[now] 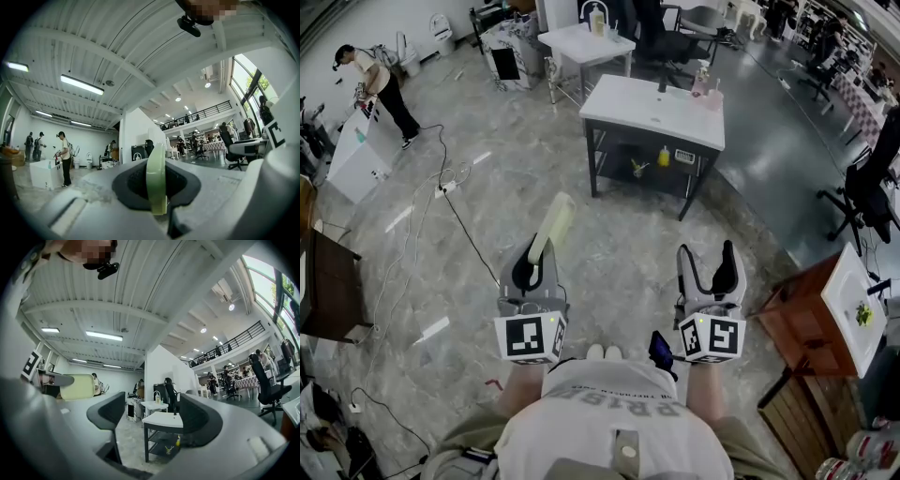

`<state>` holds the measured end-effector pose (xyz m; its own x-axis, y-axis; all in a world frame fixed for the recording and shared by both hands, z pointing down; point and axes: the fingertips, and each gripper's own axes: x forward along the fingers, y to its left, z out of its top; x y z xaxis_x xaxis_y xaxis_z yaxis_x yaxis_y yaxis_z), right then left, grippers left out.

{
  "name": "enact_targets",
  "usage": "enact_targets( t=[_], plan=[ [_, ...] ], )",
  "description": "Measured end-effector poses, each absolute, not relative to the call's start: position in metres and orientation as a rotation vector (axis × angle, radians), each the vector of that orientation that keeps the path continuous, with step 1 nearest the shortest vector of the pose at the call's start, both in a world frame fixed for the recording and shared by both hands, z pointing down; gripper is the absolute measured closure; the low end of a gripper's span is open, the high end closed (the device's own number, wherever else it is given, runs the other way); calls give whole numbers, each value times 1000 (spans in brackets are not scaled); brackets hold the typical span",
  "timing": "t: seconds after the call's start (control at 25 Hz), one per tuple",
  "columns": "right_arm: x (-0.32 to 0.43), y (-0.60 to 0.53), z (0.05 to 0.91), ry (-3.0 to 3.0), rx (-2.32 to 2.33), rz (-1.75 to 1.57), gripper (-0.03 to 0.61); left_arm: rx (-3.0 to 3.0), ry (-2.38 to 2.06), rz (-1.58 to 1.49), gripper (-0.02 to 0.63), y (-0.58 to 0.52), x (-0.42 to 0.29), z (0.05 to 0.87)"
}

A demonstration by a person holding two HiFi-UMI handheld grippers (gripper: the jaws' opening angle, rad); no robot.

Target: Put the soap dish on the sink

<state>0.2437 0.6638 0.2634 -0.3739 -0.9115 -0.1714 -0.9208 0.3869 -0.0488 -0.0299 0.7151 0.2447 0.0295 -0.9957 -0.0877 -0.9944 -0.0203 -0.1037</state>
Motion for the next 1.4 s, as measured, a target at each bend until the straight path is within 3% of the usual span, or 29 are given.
enact_targets(
  t=[0.68, 1.4],
  plan=[
    [236, 633, 288, 2517, -1660, 5, 225, -2209, 2121, -72, 589, 682, -35, 268],
    [182, 536, 282, 2479, -1715, 70, 225, -2233, 2028, 14, 589, 578, -93, 250]
  ],
)
